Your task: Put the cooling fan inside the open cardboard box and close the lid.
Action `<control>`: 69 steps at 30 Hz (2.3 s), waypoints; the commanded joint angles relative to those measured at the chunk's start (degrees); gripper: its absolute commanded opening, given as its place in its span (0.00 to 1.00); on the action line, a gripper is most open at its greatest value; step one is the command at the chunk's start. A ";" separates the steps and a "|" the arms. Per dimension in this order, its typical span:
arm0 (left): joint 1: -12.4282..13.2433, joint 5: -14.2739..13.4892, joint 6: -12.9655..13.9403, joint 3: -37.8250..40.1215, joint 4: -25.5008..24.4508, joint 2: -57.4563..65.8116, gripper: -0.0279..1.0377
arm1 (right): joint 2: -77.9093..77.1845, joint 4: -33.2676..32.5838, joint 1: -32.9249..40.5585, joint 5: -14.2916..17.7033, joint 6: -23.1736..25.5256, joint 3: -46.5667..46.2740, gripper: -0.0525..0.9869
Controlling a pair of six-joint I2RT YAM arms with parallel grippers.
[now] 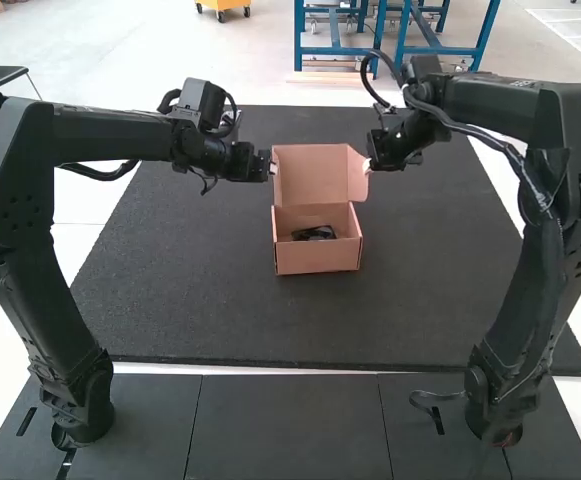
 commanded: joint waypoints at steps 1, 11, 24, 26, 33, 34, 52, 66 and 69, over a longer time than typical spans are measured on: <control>-0.80 0.72 -0.42 2.20 0.00 0.34 0.93 | -0.30 -1.54 -0.49 -0.87 -1.68 0.36 0.03; -0.89 0.72 -0.24 2.20 -1.31 0.25 0.93 | -1.09 -3.56 -0.49 -1.66 -2.21 0.10 0.03; -2.21 0.72 0.02 2.11 -2.28 -0.10 0.93 | -1.79 -8.39 -0.40 -4.82 -3.61 0.01 0.03; -2.21 0.72 0.11 2.11 -2.72 -0.27 0.93 | -1.79 -9.01 -0.22 -5.08 -3.61 0.01 0.03; -2.21 0.72 0.37 2.20 -5.01 -1.42 0.93 | -1.79 -11.38 0.83 -7.46 -3.61 0.27 0.03; -2.21 0.72 0.46 2.11 -5.27 -1.68 0.93 | -1.79 -11.73 1.01 -7.72 -3.52 0.27 0.03; -2.21 0.72 0.46 -0.70 -6.15 -4.93 0.93 | -2.14 -13.23 4.44 -8.25 -2.73 -0.52 0.03; -2.21 0.72 0.55 -1.23 -6.24 -5.37 0.93 | -3.90 -13.84 4.44 -7.28 -3.44 -4.03 0.03; -2.21 0.72 0.72 -1.58 -6.50 -5.46 0.93 | -3.90 -13.93 4.44 -7.28 -3.70 -4.39 0.03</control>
